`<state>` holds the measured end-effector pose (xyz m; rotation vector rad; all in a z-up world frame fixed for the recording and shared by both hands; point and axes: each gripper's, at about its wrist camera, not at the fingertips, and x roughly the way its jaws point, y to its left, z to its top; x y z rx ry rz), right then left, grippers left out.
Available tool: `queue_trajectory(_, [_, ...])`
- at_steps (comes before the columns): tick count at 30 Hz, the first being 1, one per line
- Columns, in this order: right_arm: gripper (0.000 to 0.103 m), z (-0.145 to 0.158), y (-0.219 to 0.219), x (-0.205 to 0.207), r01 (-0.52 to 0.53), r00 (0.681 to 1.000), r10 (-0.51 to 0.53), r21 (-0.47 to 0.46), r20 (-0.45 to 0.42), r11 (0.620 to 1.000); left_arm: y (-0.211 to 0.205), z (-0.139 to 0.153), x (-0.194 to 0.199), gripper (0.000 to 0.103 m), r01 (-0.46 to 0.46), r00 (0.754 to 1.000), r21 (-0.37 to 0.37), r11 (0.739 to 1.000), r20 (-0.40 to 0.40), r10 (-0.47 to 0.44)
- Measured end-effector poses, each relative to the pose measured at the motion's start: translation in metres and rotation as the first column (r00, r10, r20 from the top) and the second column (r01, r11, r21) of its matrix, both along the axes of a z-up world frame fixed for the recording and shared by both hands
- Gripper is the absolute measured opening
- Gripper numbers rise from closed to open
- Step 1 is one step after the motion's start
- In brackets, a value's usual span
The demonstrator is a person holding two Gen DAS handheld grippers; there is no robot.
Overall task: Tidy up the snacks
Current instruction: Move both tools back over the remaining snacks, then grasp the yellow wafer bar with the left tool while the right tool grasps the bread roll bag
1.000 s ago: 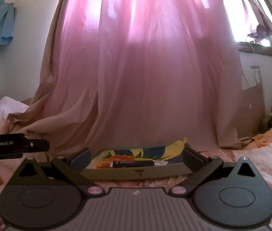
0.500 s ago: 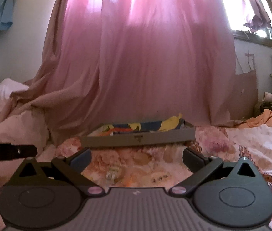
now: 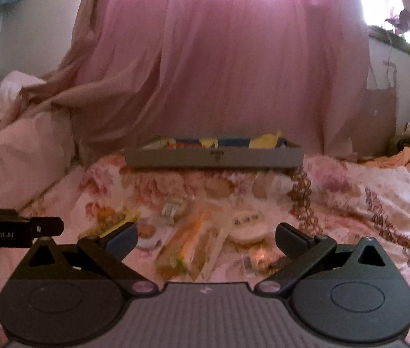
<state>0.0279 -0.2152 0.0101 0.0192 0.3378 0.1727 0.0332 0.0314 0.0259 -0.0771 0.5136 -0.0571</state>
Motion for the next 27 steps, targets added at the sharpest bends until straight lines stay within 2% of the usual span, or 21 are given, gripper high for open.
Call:
queue_trajectory(8, [0.103,-0.015,0.007,0.006,-0.019,0.998,0.018,-0.021,-0.059,1.000,-0.001,-0.013,0.007,0.102,0.026,0.999,0.015,1.000,-0.047,-0.026])
queue_trajectory(27, [0.103,-0.042,0.019,0.025,-0.046,0.986,0.033,-0.075,-0.163,0.996,0.003,-0.033,0.037,0.102,0.006,0.994,0.066,0.998,-0.111,0.001])
